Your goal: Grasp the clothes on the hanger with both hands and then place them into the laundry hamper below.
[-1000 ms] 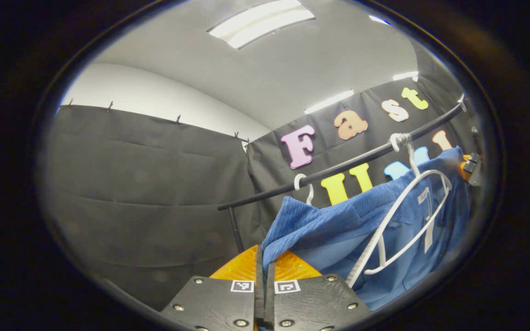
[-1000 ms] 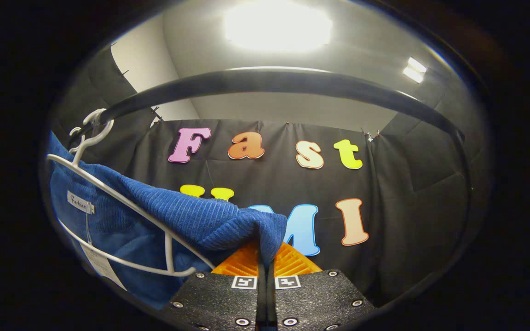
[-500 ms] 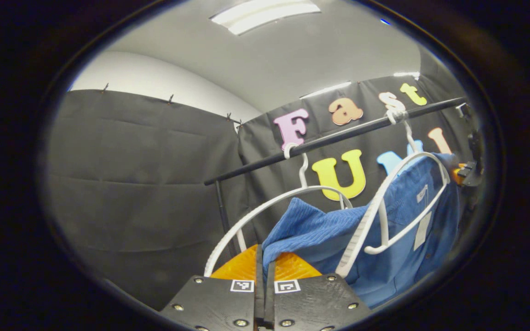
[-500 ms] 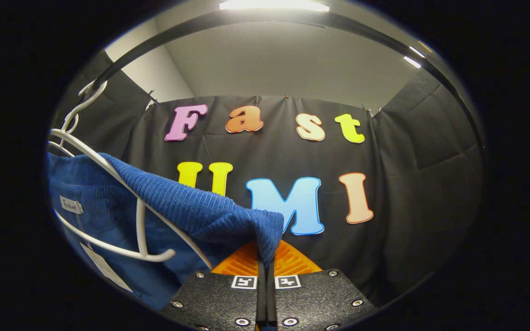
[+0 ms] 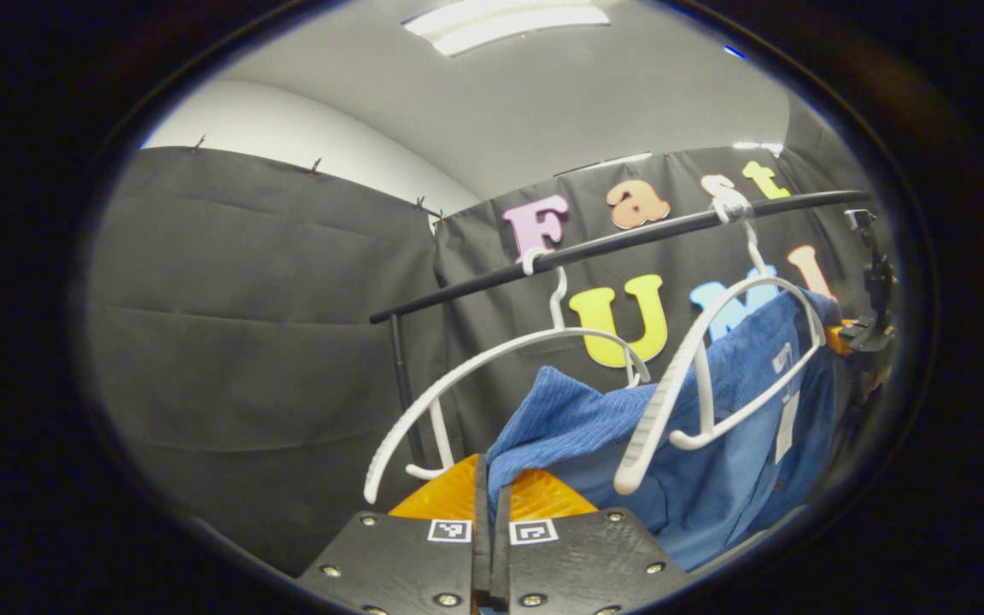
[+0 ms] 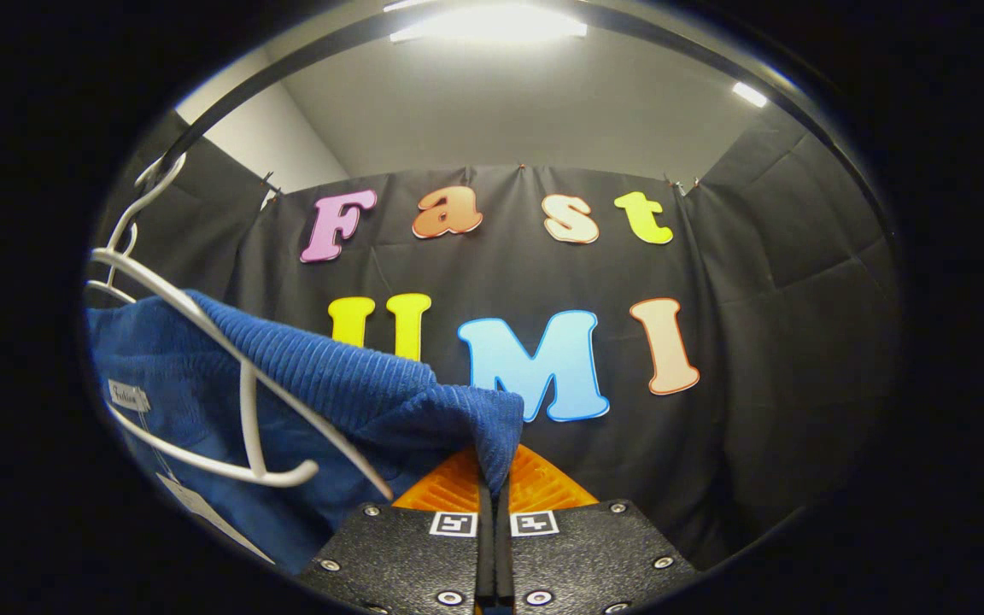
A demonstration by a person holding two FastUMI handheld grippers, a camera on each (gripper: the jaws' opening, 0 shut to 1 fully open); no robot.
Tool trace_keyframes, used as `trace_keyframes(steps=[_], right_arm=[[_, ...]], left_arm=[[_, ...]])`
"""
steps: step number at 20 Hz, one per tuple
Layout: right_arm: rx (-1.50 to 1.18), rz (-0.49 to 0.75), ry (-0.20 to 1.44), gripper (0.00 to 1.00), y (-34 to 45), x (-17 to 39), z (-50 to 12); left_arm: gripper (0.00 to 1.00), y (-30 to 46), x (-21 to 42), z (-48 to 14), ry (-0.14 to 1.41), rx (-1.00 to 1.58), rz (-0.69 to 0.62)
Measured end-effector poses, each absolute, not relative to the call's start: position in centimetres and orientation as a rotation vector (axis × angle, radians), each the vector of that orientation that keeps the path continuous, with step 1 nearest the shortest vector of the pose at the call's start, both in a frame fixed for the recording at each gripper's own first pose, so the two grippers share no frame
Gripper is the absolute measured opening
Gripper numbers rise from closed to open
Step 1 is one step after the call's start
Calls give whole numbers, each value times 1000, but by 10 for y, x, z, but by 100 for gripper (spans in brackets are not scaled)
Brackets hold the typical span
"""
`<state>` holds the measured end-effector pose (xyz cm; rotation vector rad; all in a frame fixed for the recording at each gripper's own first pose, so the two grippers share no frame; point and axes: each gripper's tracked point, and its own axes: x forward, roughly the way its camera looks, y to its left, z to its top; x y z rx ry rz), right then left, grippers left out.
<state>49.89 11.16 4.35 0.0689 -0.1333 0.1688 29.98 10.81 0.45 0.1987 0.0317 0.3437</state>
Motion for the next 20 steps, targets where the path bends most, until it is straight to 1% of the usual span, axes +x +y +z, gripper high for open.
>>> trace_keyframes(steps=[6,8,11,12,20], right_arm=[[114,132,-191,0,112,508,65],[80,134,-164,0,113,514,50],[71,138,-88,0,113,519,19],[70,142,-70,0,111,517,11],[-2,189,24,0,105,493,-48]], left_arm=[[0,101,306,14,5,196,344],[1,99,307,8,20,195,341],[0,96,304,-7,50,179,339],[1,94,303,-10,57,172,335],[0,93,296,-52,123,118,353]])
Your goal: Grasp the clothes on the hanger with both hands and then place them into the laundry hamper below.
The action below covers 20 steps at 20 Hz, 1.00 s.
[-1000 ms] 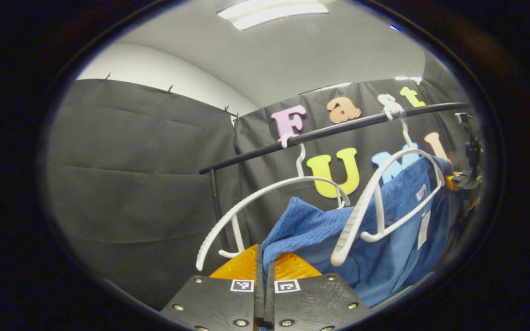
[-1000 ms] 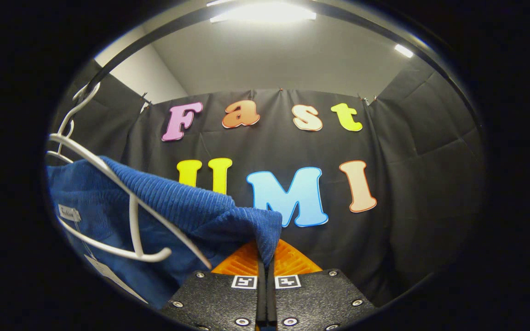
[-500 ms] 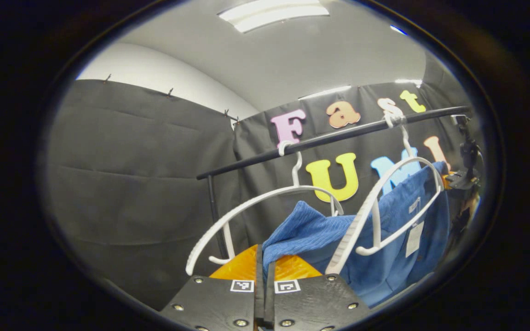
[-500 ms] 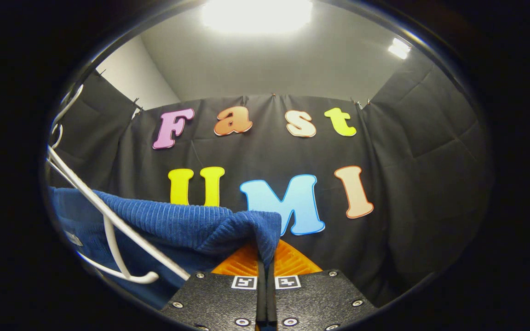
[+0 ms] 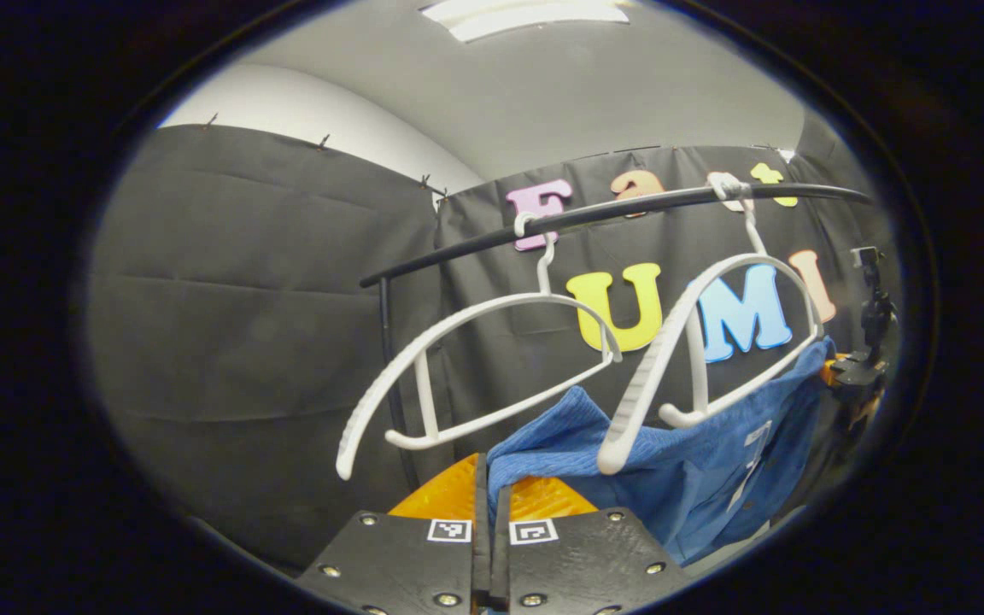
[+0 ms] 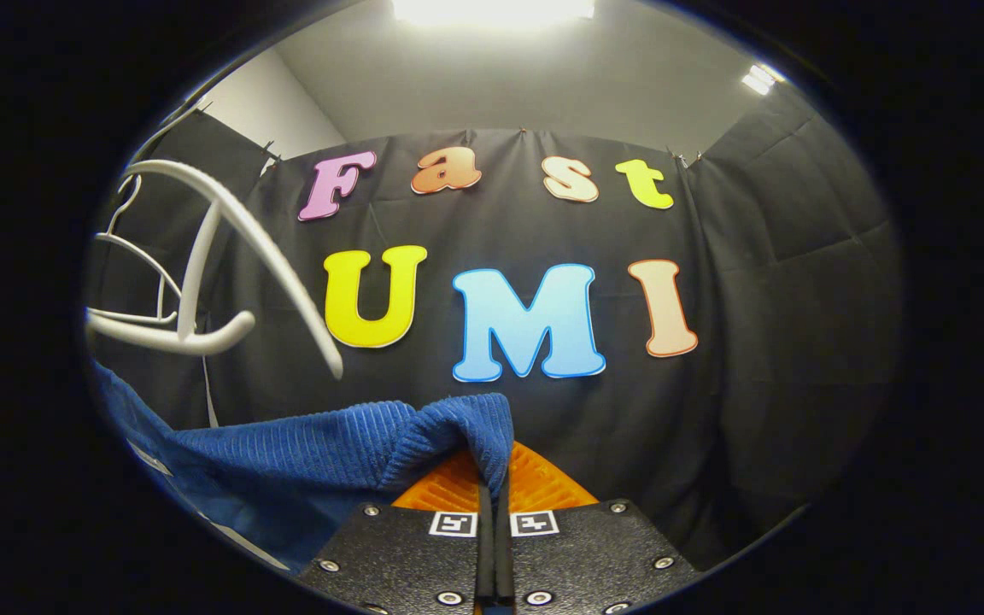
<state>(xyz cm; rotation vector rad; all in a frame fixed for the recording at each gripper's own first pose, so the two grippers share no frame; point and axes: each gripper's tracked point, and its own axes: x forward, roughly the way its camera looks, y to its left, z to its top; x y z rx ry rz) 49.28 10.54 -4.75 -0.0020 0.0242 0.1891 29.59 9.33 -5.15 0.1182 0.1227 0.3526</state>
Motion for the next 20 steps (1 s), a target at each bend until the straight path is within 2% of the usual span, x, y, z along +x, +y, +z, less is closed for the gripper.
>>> trace_keyframes(steps=[7,20], right_arm=[[-43,222,88,0,101,454,-79],[-44,290,121,0,112,314,-63]], left_arm=[[1,90,252,-97,207,75,361],[0,54,197,-80,185,37,194]])
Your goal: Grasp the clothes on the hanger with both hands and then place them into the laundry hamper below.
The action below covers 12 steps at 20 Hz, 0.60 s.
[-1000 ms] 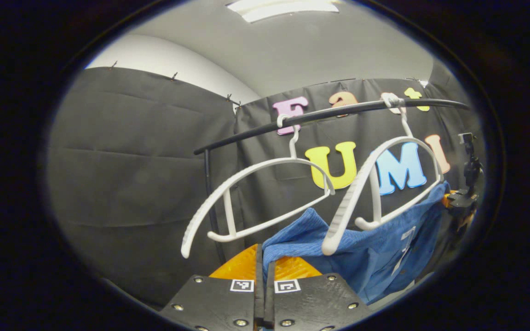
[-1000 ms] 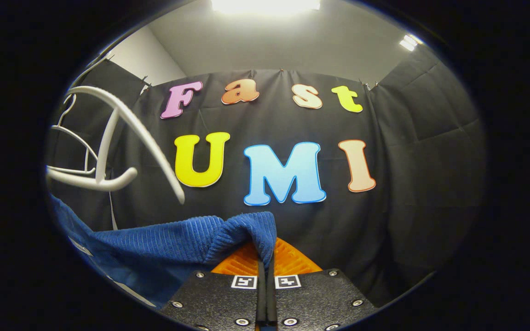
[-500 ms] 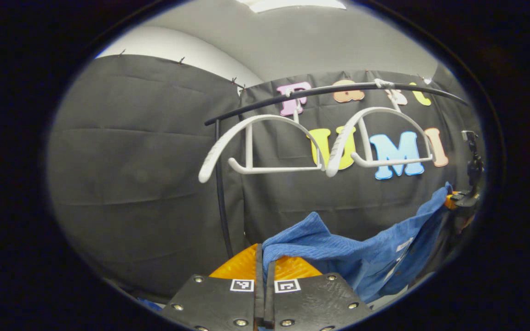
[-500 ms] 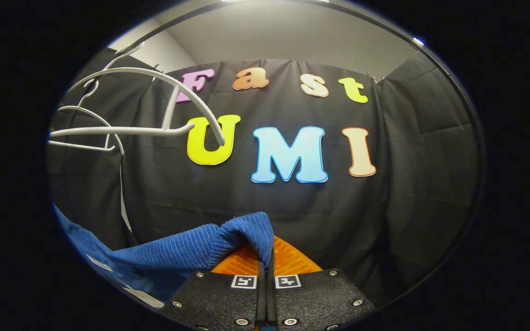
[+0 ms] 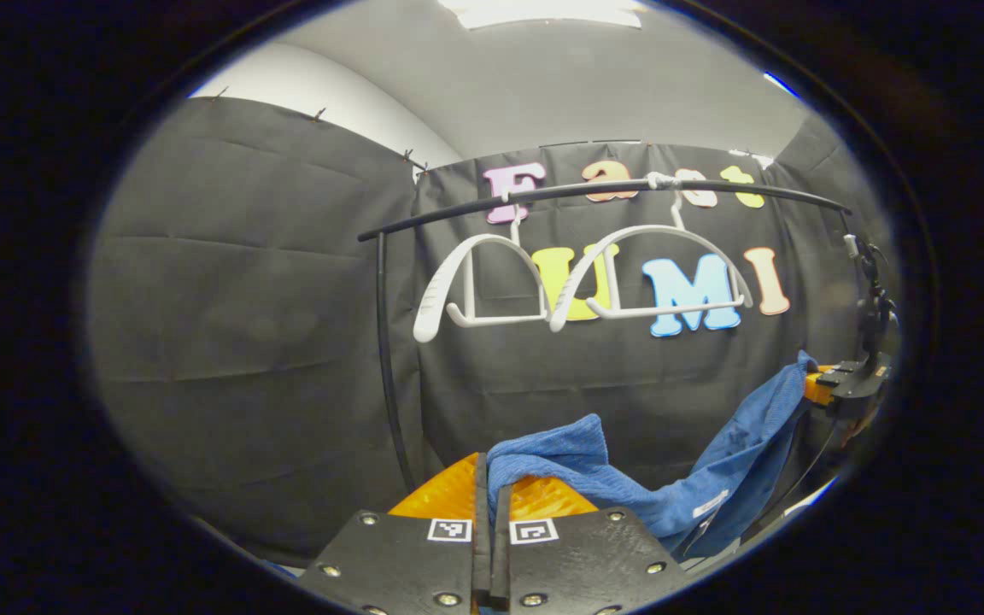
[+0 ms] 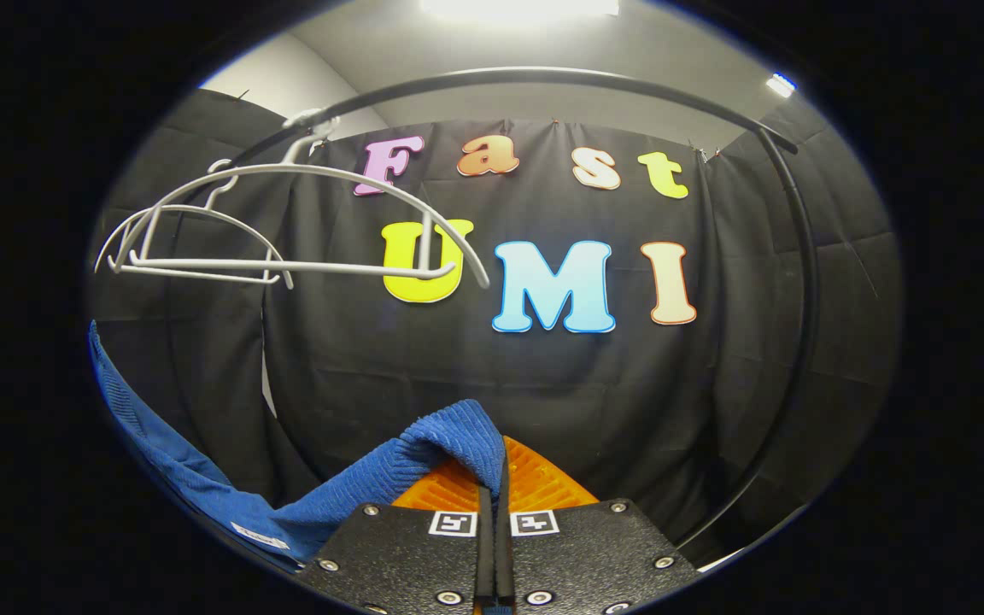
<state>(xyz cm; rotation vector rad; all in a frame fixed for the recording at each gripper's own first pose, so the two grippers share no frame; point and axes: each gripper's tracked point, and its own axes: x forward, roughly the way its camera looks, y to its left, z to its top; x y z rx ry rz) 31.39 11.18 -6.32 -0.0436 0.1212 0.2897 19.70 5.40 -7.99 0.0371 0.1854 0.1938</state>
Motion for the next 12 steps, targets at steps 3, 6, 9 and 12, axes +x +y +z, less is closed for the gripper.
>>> trace_keyframes(steps=[3,6,9,12], right_arm=[[-22,312,127,0,123,278,-57],[-6,342,122,0,130,238,-51],[11,370,122,0,144,208,-42],[24,398,121,0,158,175,-34]], left_arm=[[0,48,182,-72,174,19,155],[0,40,168,-63,160,1,113],[0,30,156,-56,144,-6,66],[1,21,141,-48,126,-21,16]])
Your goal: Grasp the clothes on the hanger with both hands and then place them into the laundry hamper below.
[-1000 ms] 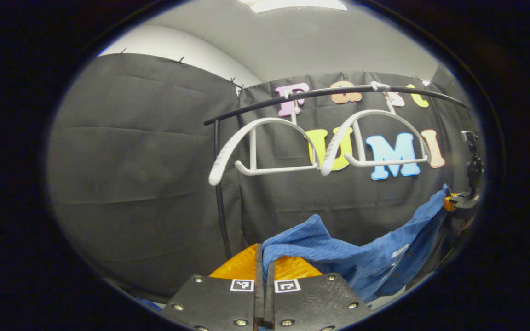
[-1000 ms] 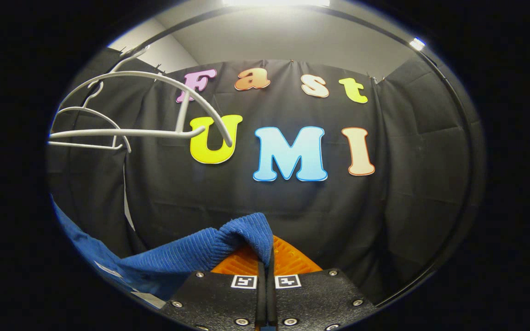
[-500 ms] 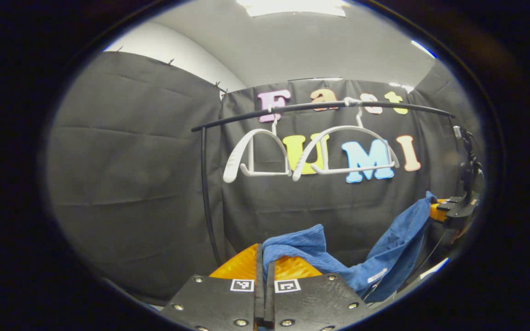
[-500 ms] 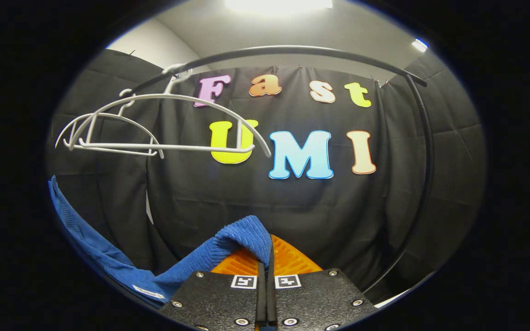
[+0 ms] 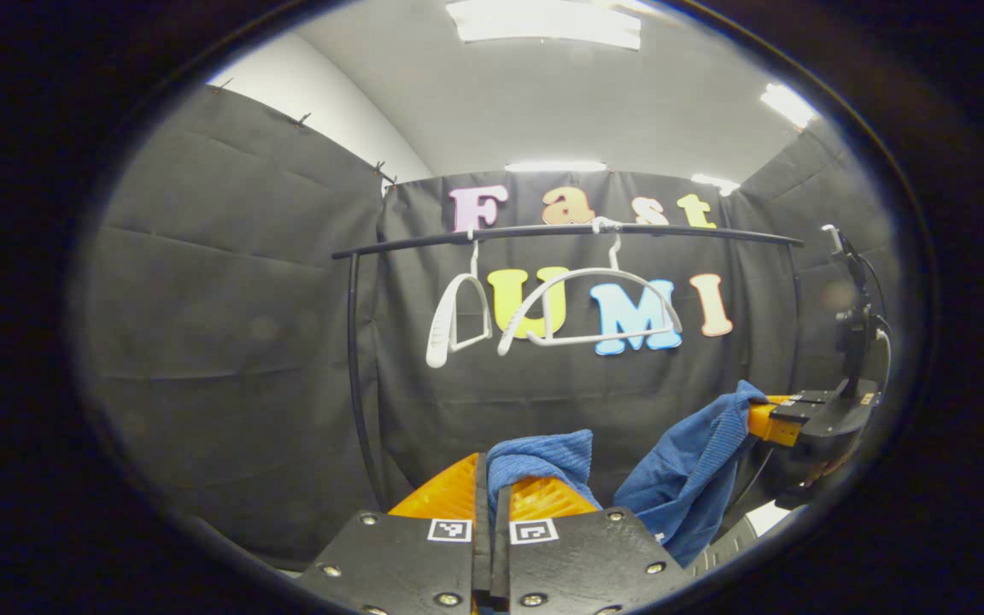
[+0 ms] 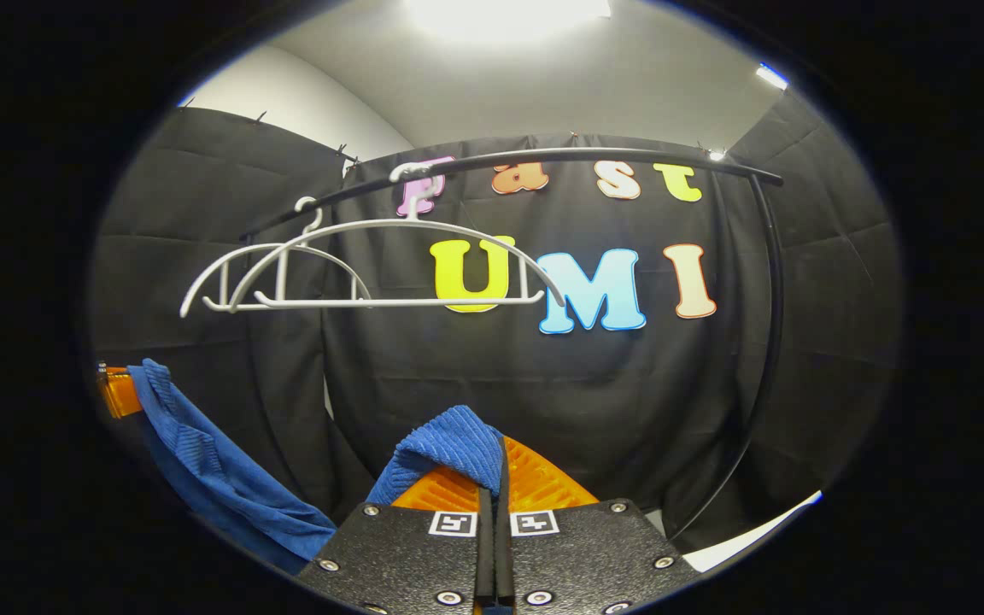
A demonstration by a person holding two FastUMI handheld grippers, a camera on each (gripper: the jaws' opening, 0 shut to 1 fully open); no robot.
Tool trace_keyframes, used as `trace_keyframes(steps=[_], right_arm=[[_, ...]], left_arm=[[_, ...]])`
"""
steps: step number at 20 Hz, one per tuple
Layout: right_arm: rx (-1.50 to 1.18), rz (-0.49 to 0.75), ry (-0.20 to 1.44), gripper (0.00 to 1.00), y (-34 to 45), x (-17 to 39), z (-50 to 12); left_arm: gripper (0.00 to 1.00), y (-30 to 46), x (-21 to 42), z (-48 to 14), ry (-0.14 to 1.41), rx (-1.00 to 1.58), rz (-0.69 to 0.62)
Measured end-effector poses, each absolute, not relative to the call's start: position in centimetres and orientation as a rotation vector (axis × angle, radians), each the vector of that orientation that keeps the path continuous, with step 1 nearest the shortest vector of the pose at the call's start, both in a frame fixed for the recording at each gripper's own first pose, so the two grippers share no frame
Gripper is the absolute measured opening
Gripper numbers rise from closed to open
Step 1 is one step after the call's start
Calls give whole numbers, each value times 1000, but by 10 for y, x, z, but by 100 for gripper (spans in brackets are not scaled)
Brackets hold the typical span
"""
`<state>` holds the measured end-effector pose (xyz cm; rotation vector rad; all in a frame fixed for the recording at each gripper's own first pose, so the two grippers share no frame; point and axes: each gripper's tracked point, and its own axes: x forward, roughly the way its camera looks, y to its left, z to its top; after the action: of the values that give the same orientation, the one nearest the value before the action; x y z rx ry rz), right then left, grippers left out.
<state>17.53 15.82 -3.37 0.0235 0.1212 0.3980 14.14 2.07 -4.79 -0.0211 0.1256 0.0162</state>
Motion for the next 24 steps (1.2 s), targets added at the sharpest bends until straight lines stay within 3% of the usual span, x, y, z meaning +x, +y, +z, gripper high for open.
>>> trace_keyframes(steps=[8,24], right_arm=[[30,467,167,0,187,117,-48],[8,521,464,0,200,90,-205]], left_arm=[[1,-13,129,-65,138,-87,-85],[0,-42,106,-247,411,-134,-75]])
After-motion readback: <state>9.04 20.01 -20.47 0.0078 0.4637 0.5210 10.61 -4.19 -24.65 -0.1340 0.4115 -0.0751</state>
